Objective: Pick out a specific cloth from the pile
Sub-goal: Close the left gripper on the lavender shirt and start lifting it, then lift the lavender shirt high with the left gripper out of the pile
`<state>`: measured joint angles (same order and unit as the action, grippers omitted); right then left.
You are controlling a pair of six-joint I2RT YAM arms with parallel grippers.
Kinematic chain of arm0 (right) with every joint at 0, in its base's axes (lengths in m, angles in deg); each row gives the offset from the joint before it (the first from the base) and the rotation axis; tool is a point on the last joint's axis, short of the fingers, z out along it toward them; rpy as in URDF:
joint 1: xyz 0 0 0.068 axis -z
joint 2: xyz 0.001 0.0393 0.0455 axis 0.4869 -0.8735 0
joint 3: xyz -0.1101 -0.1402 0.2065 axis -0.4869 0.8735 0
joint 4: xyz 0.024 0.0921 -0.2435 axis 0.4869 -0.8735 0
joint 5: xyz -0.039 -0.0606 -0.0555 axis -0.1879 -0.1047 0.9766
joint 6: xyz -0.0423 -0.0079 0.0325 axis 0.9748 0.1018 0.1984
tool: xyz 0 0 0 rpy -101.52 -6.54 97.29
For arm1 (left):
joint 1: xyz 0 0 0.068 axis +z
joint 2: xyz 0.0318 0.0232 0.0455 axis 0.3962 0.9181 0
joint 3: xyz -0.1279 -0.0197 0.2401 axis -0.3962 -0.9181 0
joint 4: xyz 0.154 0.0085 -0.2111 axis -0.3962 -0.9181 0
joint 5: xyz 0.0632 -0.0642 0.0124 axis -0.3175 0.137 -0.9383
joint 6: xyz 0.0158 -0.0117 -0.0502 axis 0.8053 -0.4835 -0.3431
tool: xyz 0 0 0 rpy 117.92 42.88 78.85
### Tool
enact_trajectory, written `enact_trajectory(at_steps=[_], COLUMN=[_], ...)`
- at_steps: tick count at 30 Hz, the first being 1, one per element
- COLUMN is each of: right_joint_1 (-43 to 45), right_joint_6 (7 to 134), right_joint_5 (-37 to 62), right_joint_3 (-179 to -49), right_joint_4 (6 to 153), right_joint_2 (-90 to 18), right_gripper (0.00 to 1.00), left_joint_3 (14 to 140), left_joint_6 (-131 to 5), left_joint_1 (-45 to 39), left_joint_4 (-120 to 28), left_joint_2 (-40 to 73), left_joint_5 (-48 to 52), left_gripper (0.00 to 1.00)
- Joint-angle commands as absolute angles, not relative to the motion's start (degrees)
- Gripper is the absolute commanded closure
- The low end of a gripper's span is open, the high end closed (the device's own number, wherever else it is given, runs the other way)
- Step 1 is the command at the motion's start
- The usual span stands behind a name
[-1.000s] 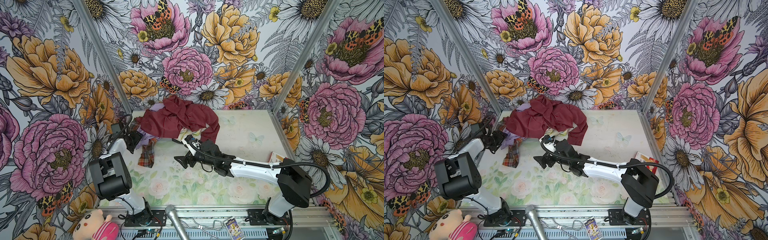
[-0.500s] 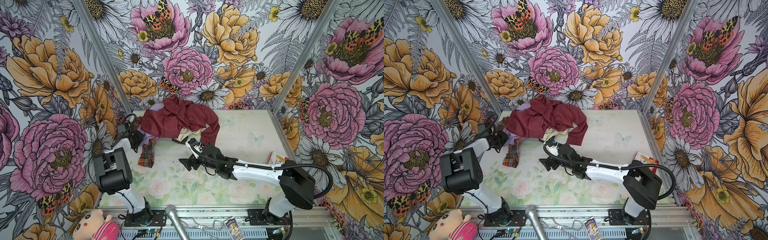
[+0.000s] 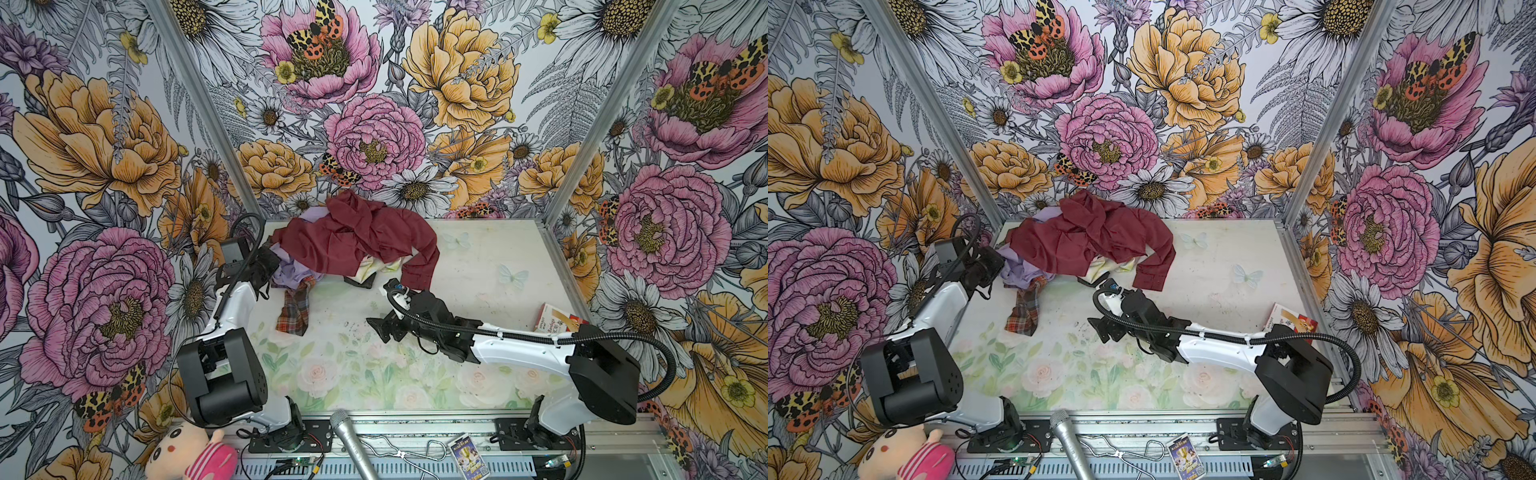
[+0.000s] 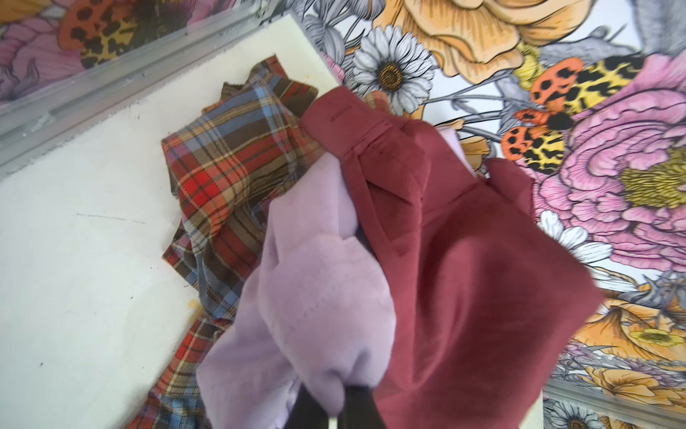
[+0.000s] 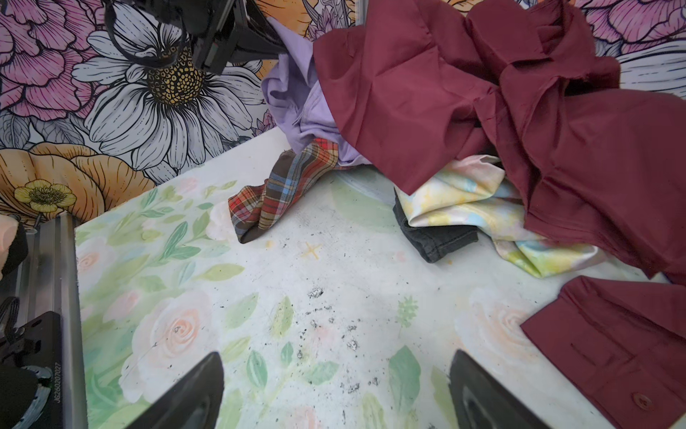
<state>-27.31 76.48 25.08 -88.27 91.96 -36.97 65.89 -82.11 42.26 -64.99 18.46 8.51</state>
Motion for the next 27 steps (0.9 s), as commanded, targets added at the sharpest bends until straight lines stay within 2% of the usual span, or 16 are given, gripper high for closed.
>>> enact_trajectory(at_steps=[1,9,27], right_joint_1=[-27.0,-26.1,-26.1], right_joint_6=[77.7,78.6,79.5], right_joint_5=[26.3,26.4,26.5], right_joint_3=[-87.5,-89.4,-92.4], right_joint_4=[91.9,90.1,87.6], right_joint_2=[-34.8,-34.2,-33.6], right_gripper=[0.04,0.04,0.04], left_joint_3=[69.8,78.0,103.9], left_joint_6=[-83.2,-85.3,-86.1], left_joint_1=[42.4,40.0,38.3], left_joint_4=[-65.7,-67.4,-76.0], left_joint_2=[15.3,11.7,15.5], left_joint_5=[9.4,9.6,11.2], left_gripper=[1.00,1.00,1.00])
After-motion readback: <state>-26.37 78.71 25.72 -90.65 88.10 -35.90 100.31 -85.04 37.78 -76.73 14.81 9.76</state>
